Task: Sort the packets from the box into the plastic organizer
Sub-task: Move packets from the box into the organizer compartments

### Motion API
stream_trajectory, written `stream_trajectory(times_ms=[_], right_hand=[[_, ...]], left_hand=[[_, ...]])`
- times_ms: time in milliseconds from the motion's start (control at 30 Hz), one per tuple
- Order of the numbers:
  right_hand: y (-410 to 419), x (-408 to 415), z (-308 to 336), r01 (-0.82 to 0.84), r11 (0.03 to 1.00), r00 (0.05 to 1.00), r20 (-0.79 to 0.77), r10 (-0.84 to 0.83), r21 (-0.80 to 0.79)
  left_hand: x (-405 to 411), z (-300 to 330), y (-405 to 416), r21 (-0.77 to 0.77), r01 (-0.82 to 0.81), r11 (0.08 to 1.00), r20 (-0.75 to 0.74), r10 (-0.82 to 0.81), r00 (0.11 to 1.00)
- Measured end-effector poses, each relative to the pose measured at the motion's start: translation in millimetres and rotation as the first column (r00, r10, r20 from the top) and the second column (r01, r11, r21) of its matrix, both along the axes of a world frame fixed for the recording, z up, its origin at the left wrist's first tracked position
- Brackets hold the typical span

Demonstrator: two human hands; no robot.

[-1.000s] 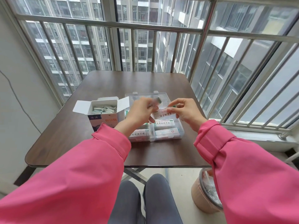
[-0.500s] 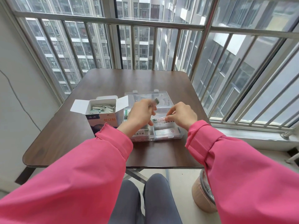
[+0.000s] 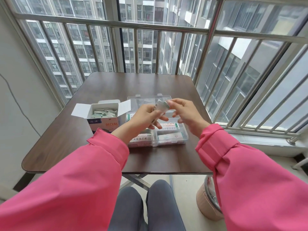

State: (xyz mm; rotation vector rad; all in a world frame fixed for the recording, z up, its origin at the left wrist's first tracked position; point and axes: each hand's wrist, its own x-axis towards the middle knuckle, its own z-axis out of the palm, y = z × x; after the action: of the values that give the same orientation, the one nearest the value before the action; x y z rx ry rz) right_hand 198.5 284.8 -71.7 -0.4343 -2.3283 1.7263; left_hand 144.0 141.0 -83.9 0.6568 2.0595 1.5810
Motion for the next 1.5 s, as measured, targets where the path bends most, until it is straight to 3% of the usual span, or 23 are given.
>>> stream_trajectory(times_ms=[100, 233, 333, 467, 633, 733, 1067, 1167, 1233, 1300, 1367, 1433, 1500], right_hand=[[-0.8, 6.7, 7.1, -0.085, 0.996, 0.994, -0.063, 0.087, 0.027], [4.2, 4.5, 6.6, 0.004, 0.998, 0.997, -0.077, 0.001, 0.061], [15.5, 0.0, -3.4, 0.12, 0.985, 0.993, -0.024, -0.118, 0.121], [18.9, -2.5, -19.2, 0.159, 0.954, 0.974, 0.116, -0.193, 0.255], [14.0, -4.5, -23.6, 0.094, 0.871, 0.933, 0.262, -0.246, 0.482], [10.8, -2.5, -21.0, 0.058, 0.843, 0.919, 0.301, -0.254, 0.535], [2.4, -6.4, -28.1, -0.032, 0.697, 0.942, 0.255, -0.219, 0.717], [5.9, -4.6, -29.8, -0.042, 0.713, 0.949, 0.252, -0.191, 0.7], [9.4, -3.8, -27.0, 0.034, 0.791, 0.967, 0.18, -0.18, 0.611], [12.4, -3.2, -21.5, 0.116, 0.919, 0.988, 0.055, -0.147, 0.377], [13.8, -0.1, -15.9, 0.072, 0.984, 0.997, -0.006, -0.072, 0.163], [14.8, 1.4, -14.6, 0.01, 0.992, 1.0, -0.001, -0.01, 0.125], [20.1, -1.0, -18.4, 0.048, 0.981, 0.998, 0.018, -0.053, 0.188]], left_hand=[[1.8, 1.1, -2.1, -0.002, 0.041, 0.999, -0.042, -0.041, 0.998], [1.3, 3.4, 0.2, 0.003, -0.052, 0.999, -0.049, 0.052, 0.997], [-4.0, -0.6, 2.3, -0.035, -0.182, 0.983, -0.107, 0.177, 0.978], [-8.0, -8.3, 3.9, -0.09, -0.291, 0.952, -0.142, 0.277, 0.95], [-9.4, -9.4, 4.5, -0.118, -0.344, 0.931, -0.193, 0.318, 0.928], [-11.6, -9.3, 4.4, -0.095, -0.371, 0.924, -0.219, 0.344, 0.913], [-5.5, -10.9, 7.5, -0.053, -0.309, 0.949, -0.157, 0.298, 0.942], [-4.6, -10.7, 8.4, -0.076, -0.31, 0.948, -0.201, 0.29, 0.936], [-4.9, -10.6, 8.7, -0.111, -0.311, 0.944, -0.243, 0.278, 0.929], [-5.5, -11.5, 9.4, -0.133, -0.307, 0.942, -0.26, 0.265, 0.929], [-3.9, -11.9, 12.0, -0.122, -0.285, 0.951, -0.237, 0.251, 0.938], [-0.7, -11.1, 15.8, -0.121, -0.267, 0.956, -0.237, 0.234, 0.943], [1.1, -10.4, 18.7, -0.155, -0.261, 0.953, -0.273, 0.212, 0.938]])
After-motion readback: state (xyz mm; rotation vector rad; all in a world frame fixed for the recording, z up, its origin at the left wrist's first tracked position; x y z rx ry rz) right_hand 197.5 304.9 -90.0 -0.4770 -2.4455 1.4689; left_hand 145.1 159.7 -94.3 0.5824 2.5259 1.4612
